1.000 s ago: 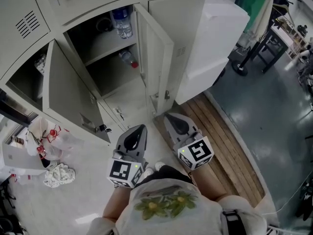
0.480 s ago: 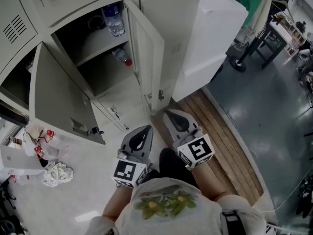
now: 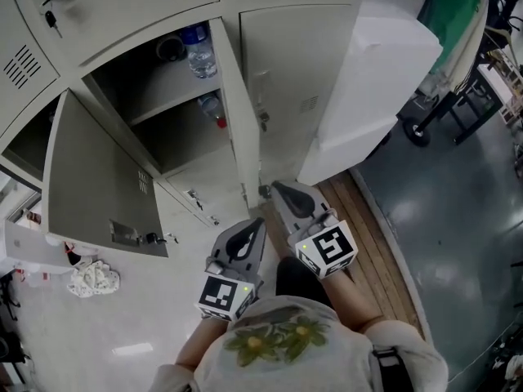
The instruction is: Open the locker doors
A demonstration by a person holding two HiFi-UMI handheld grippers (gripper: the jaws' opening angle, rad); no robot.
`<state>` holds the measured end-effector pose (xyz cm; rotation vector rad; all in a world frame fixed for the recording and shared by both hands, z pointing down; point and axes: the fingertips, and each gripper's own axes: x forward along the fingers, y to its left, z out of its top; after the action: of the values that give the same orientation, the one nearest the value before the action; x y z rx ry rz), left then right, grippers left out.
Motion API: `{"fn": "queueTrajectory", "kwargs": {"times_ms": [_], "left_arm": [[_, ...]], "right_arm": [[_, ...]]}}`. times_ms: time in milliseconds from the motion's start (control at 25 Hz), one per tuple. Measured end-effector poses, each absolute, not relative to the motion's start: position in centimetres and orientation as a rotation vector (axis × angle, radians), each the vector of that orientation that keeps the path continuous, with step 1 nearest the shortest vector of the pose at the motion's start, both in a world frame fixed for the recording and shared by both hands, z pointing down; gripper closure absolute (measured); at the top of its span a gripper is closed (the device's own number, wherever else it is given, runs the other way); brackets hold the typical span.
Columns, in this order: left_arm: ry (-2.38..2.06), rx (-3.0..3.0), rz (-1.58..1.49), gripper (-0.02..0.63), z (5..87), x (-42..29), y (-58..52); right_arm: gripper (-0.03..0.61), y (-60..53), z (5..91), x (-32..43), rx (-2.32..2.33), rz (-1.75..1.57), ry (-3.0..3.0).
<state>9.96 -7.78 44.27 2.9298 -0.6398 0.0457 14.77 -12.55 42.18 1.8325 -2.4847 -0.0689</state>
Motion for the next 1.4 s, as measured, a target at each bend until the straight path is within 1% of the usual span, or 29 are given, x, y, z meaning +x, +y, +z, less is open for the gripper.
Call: {"fn": "queueTrajectory", "kwargs": {"times_ms": [120, 400, 880, 1160, 1400], "left_arm": [[-0.670, 2.923, 0.065, 0.586, 44.8, 11.5, -8.5], [-0.749, 2.894, 0.085, 0.586, 43.1, 15.5, -9.3], [-1.064, 2.793, 0.104, 0.586, 40.3, 20.5, -10.5], [-1.278, 2.689, 0.108, 0.586, 39.0, 20.6, -10.8], [-1.333, 2.631, 0.107, 0.586, 39.1, 20.0, -10.4]], "right_arm": [[0.551, -14.4, 41.7, 15.7, 1.783, -0.086, -2.524], [0.551, -17.1, 39.8, 18.0, 1.647, -0.072, -2.609], [0.549, -19.4, 37.6, 22.1, 1.374, -0.006, -2.684], [0.549, -19.8, 36.8, 22.9, 1.275, -0.022, -2.706], [0.548, -21.4, 37.8, 22.6, 1.233, -0.014, -2.673]]}}
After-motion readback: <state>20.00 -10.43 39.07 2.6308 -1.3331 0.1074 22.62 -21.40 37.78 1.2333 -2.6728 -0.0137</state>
